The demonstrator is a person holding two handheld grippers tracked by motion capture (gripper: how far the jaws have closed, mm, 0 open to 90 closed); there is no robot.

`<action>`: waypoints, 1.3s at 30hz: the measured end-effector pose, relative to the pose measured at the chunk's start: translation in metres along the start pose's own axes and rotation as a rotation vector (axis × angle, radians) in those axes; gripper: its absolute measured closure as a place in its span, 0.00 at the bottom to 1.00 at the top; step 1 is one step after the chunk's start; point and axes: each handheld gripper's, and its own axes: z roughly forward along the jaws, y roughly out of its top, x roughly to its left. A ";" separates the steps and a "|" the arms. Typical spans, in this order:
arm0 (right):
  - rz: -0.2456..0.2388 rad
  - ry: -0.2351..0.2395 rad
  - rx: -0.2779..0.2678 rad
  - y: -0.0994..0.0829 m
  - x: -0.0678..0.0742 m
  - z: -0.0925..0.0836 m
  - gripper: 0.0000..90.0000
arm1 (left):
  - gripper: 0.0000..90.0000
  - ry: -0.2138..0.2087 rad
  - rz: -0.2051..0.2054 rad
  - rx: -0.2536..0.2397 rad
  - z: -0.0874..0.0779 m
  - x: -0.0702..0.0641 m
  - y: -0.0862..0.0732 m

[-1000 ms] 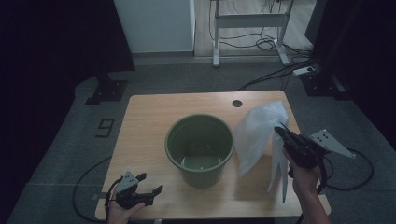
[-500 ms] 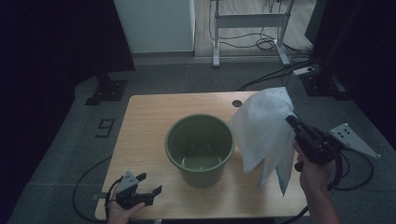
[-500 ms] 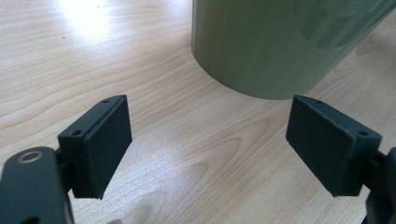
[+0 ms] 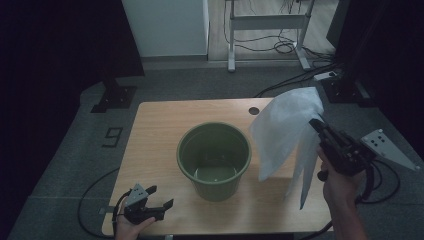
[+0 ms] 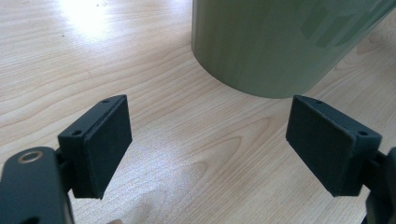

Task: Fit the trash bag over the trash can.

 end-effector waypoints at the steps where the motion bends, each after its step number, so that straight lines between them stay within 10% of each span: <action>1: 0.003 0.001 -0.002 -0.001 0.000 0.000 0.99 | 0.15 0.001 0.000 -0.001 0.000 0.000 0.000; 39: -0.043 0.094 -0.059 0.033 0.050 0.021 0.99 | 0.15 -0.002 -0.001 -0.003 0.000 0.002 0.001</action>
